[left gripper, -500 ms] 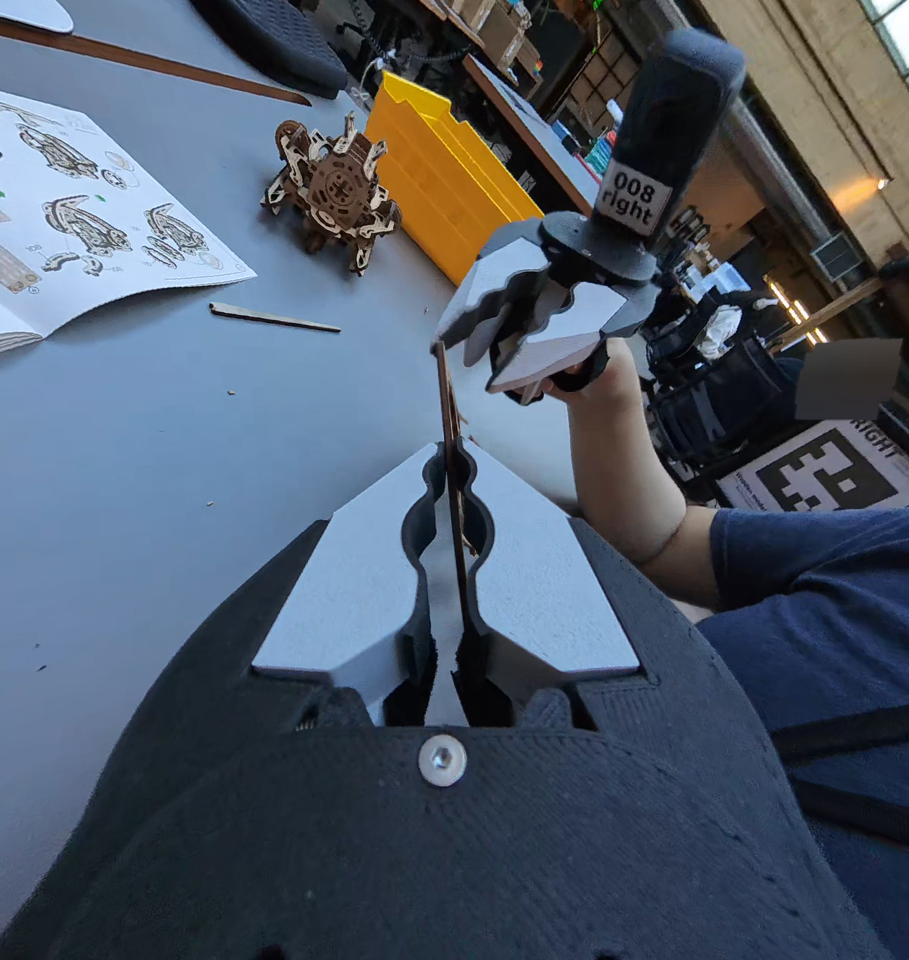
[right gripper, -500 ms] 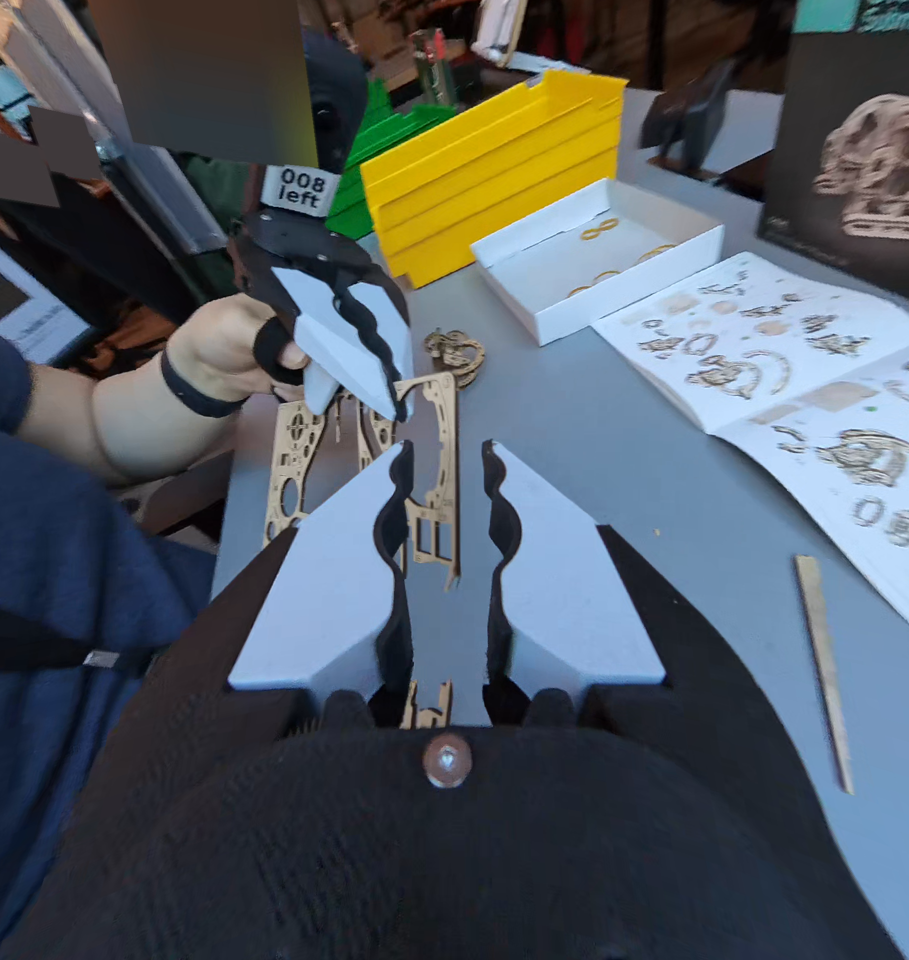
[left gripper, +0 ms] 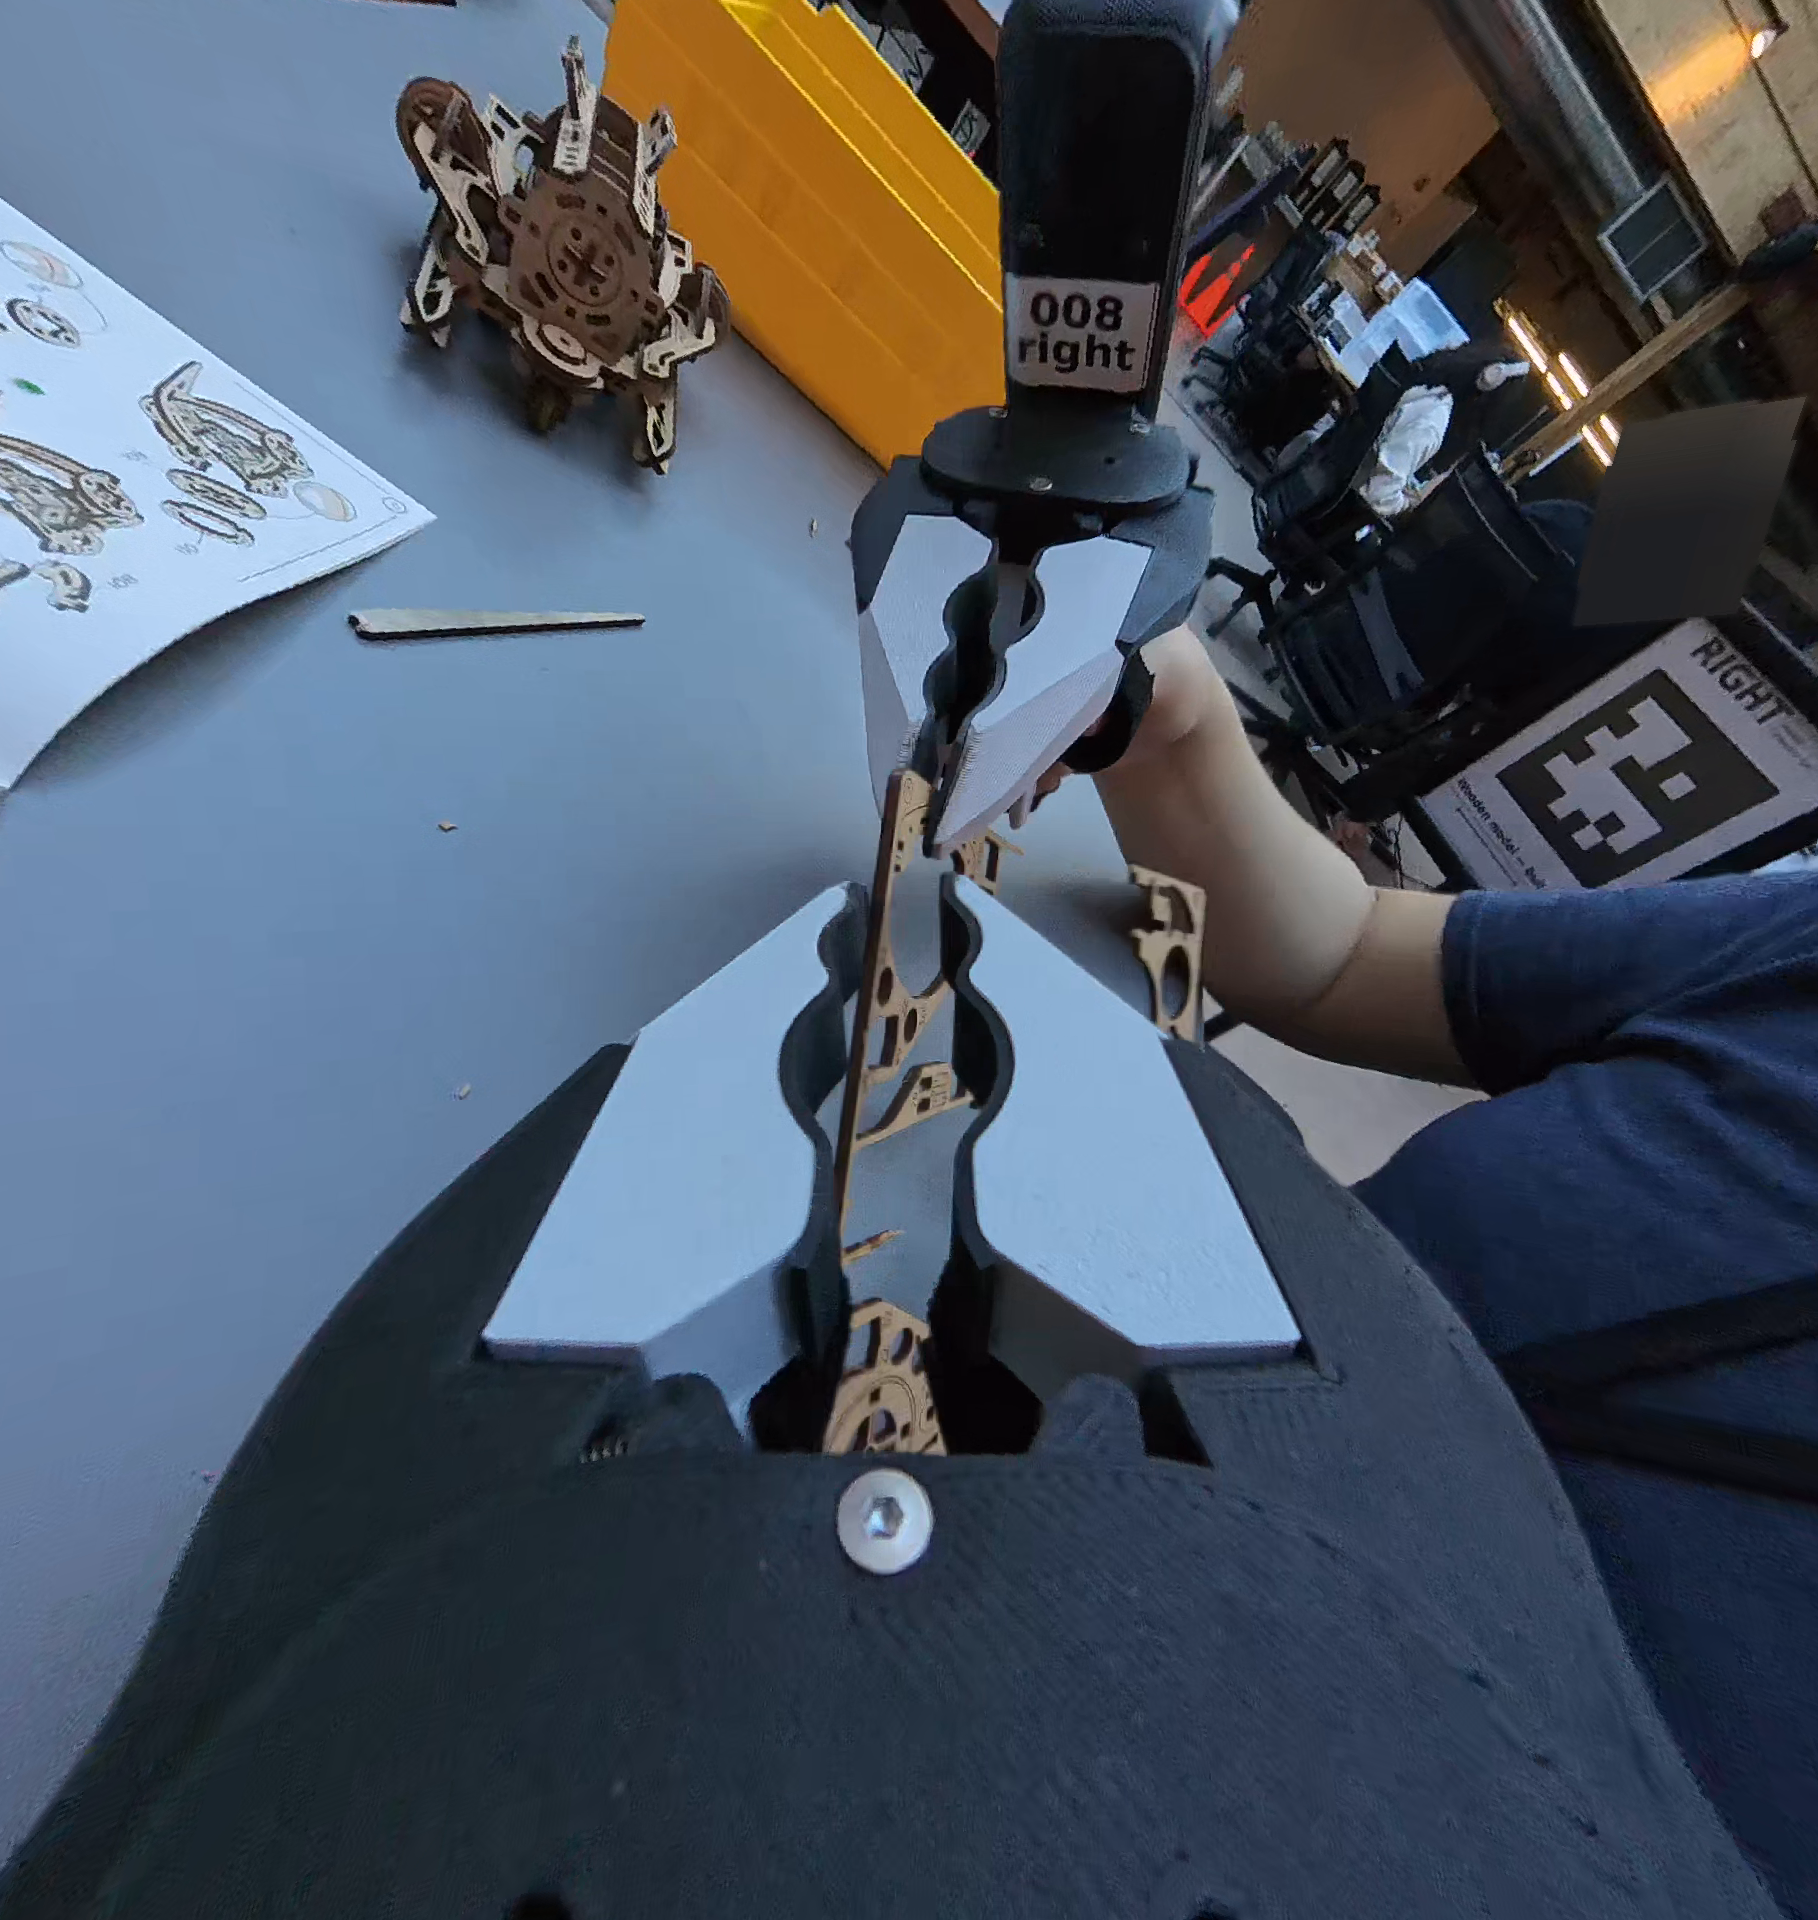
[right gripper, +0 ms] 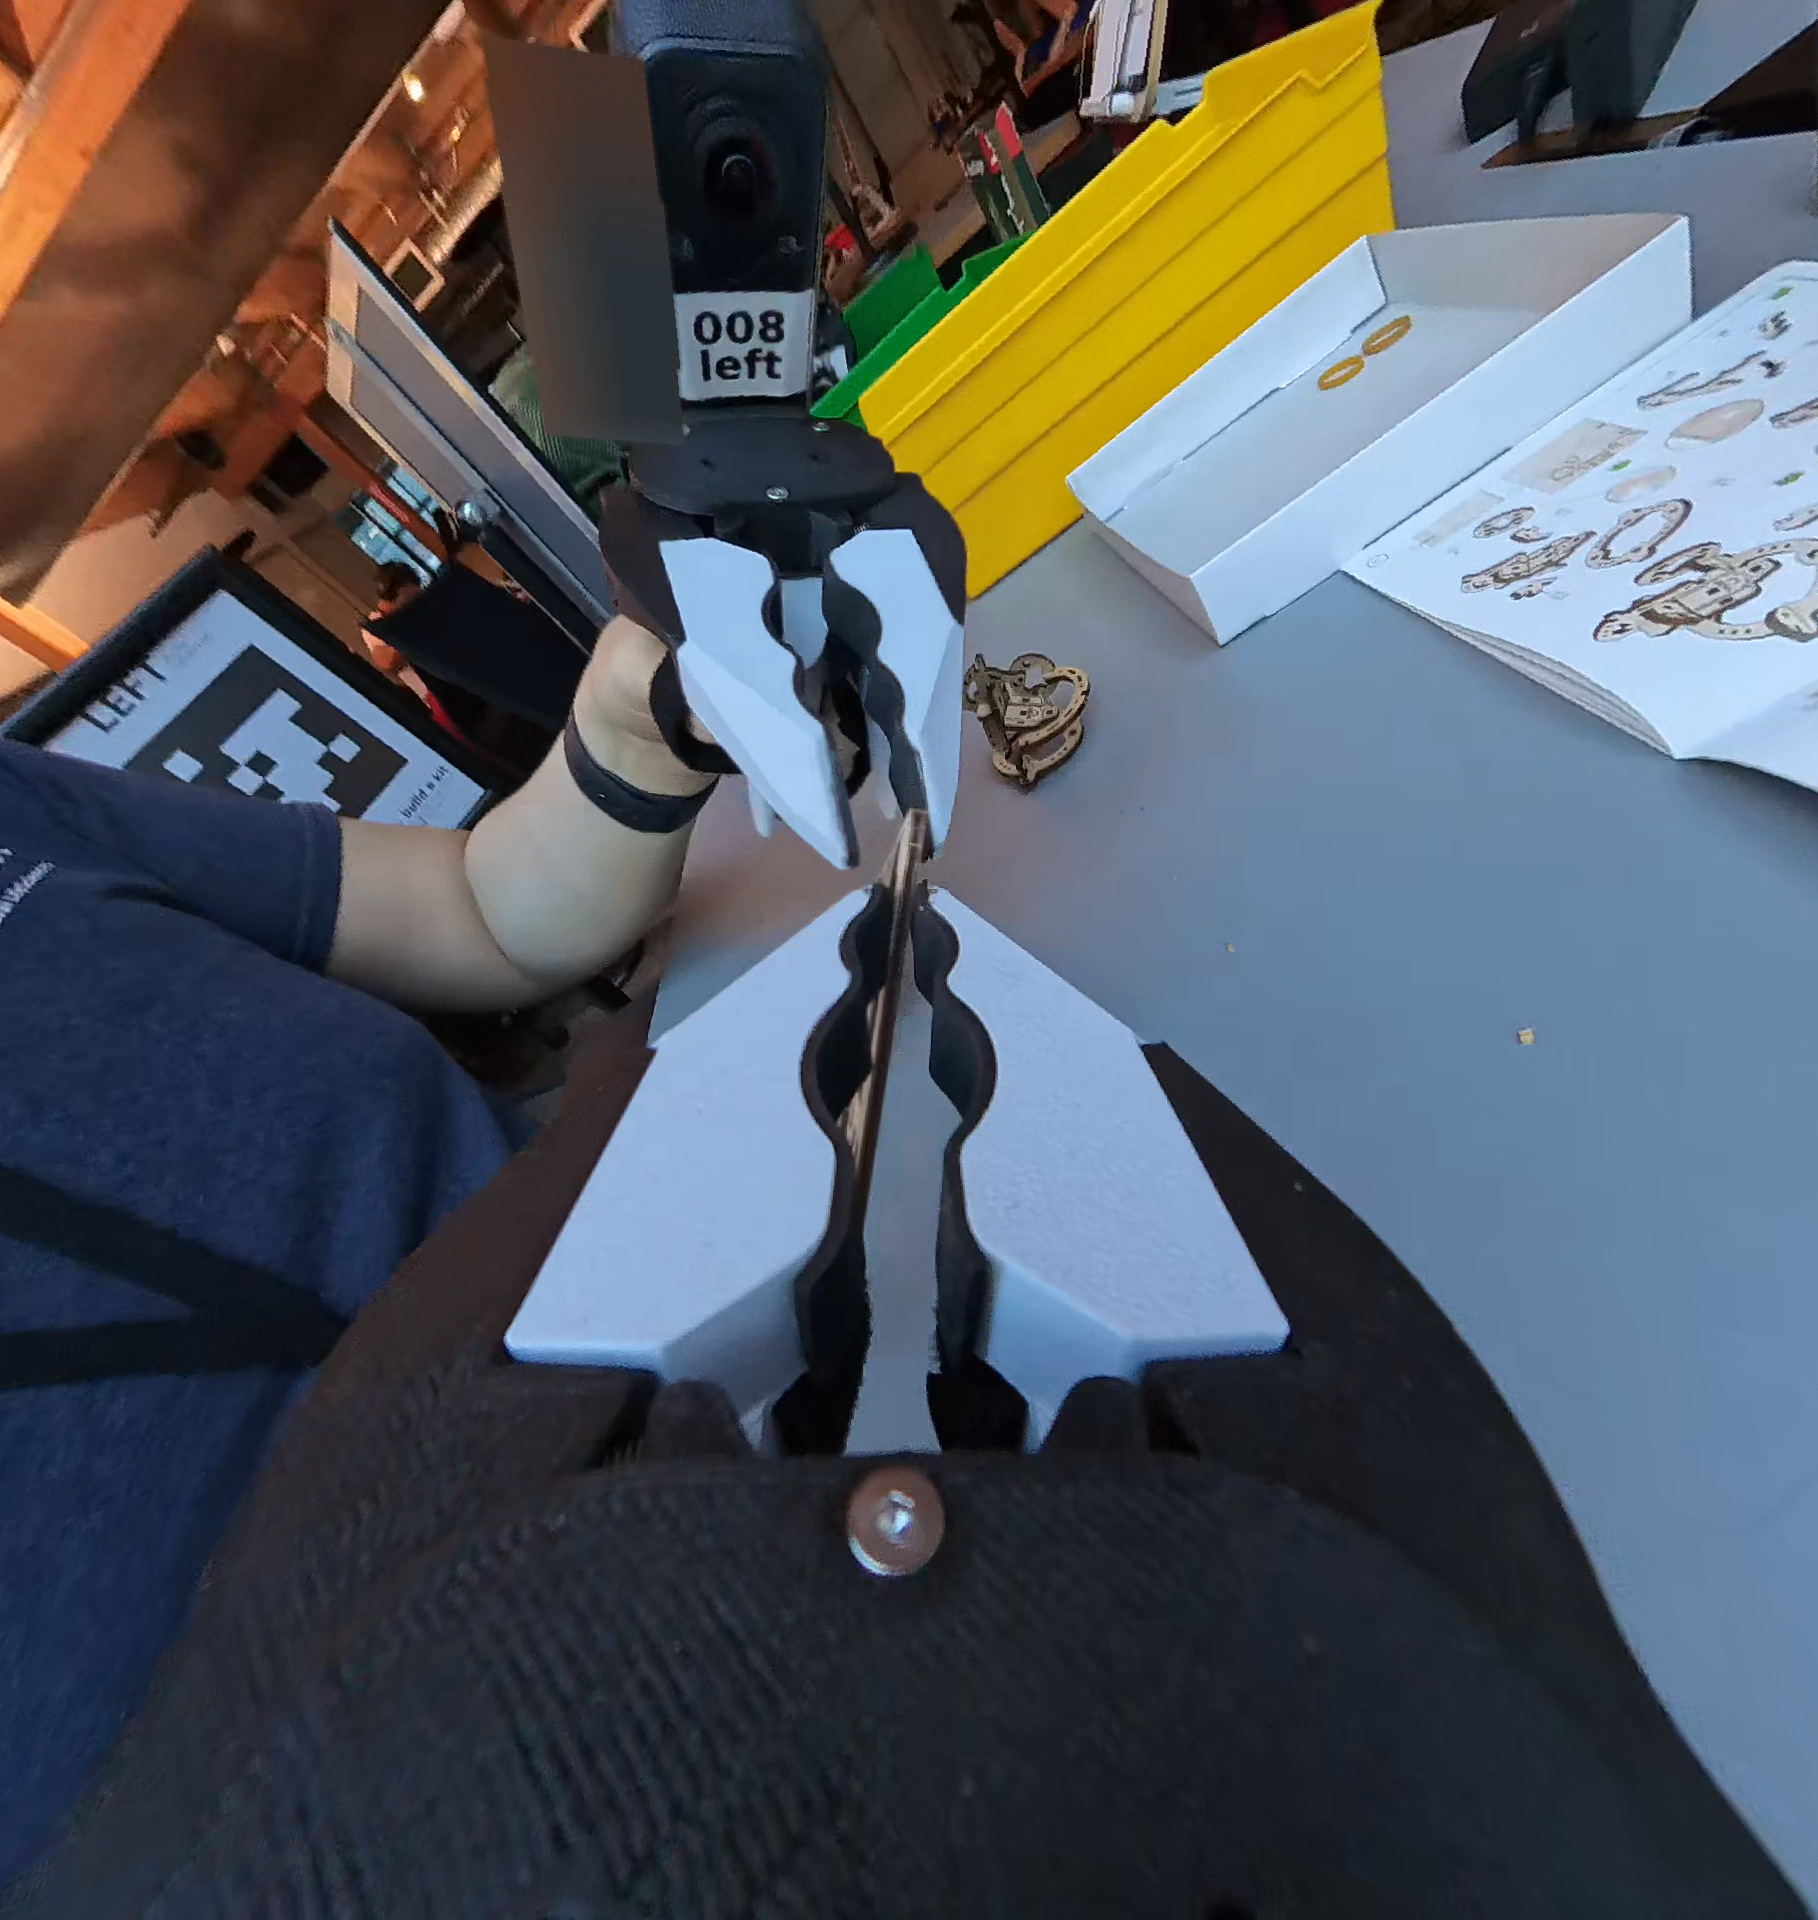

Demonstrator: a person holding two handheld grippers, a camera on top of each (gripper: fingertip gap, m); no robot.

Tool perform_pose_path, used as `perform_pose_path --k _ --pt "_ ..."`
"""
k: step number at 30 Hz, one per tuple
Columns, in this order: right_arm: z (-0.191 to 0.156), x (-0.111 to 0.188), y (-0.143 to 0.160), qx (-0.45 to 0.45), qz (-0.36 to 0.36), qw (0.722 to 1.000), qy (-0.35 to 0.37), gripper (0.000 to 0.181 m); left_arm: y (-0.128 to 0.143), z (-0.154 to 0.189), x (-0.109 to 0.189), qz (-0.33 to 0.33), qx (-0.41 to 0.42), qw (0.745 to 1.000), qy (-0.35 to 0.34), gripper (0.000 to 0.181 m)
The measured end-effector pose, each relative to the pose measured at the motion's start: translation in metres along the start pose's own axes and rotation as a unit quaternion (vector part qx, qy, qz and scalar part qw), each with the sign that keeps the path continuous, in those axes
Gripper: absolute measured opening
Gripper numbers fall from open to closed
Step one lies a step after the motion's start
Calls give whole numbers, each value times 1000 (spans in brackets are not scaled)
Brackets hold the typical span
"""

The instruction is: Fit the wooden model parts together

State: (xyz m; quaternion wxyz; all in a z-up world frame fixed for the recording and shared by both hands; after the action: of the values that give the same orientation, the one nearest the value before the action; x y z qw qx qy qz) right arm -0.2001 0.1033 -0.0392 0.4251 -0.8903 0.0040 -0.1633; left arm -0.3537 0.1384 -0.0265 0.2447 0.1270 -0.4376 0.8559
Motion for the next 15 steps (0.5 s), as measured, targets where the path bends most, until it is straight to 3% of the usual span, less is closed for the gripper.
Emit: perform_pose_path --k 6,8,15 --pt "4 6 11 4 -2 1000 -4 5 -4 -9 -12 -41 -1 998 36 1" --pt "9 12 16 -5 -15 1000 -4 17 -3 -11 -12 -65 -8 997 45 0" --pt "8 20 27 -8 -43 999 -33 14 -15 -11 -6 -63 -12 997 51 1"
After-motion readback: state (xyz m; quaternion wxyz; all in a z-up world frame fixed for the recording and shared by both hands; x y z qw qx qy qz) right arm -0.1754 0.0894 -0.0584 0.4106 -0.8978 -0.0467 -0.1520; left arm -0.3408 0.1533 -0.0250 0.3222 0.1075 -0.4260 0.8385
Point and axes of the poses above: each gripper's, where its closed fingertips meet, x back along the fingers, y out of its underside, z = x × y across the jaws, the point moved 8 cm from there along x, back along the fingers, and after that the axes turned 9 degrees about -z, right-handed, at the moved point
